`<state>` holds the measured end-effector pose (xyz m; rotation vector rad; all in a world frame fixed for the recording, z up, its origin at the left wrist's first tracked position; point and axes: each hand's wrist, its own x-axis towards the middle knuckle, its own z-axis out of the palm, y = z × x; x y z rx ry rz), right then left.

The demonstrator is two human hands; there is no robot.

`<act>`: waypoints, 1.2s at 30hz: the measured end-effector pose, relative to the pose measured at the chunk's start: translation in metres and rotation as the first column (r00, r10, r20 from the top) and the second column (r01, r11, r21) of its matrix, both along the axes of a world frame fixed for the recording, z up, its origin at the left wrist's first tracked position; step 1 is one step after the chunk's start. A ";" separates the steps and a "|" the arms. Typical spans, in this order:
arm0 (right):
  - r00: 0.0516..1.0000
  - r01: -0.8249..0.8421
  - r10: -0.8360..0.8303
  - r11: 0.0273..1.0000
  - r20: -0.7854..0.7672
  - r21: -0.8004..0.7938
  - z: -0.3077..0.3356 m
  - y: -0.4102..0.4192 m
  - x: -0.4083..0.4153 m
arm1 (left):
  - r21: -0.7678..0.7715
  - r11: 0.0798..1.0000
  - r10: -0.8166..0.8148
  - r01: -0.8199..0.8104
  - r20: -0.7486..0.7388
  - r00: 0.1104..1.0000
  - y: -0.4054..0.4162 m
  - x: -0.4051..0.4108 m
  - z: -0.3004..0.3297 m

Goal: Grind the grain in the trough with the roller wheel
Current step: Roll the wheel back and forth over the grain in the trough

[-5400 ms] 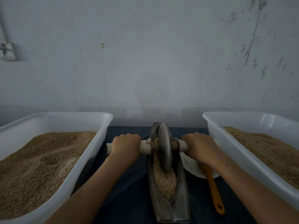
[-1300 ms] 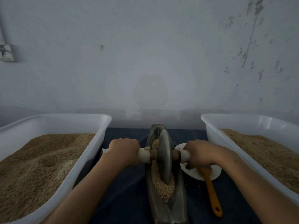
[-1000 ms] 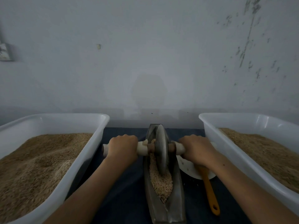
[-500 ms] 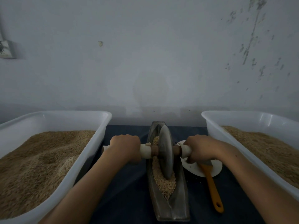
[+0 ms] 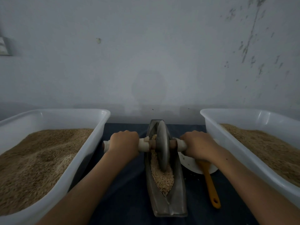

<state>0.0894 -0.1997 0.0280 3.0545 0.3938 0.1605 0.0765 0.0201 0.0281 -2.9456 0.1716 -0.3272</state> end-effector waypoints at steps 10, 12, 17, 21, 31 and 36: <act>0.974 0.023 -0.028 0.999 -0.224 -0.026 0.012 0.000 -0.003 | -0.003 1.000 0.000 -0.001 -0.180 0.984 0.002 -0.001 0.007; 0.990 0.028 -0.031 0.999 -0.139 -0.022 0.006 0.001 -0.001 | -0.007 1.000 0.005 -0.006 -0.115 0.993 0.001 -0.001 0.005; 0.998 0.032 -0.033 0.999 0.050 0.017 -0.004 0.001 0.002 | 0.010 0.999 0.033 -0.033 0.009 0.999 -0.004 0.000 0.001; 1.000 0.019 -0.019 1.000 0.024 0.010 -0.003 0.000 0.001 | 0.006 1.000 0.016 -0.016 -0.030 0.999 -0.002 -0.002 0.003; 0.974 0.004 -0.005 1.000 -0.225 -0.007 0.009 -0.002 0.000 | 0.001 1.000 -0.012 0.012 -0.166 0.986 0.003 -0.003 0.010; 0.998 0.010 -0.009 1.000 -0.055 0.016 -0.001 -0.002 0.004 | -0.012 1.000 0.012 -0.012 -0.012 1.000 -0.002 -0.002 0.003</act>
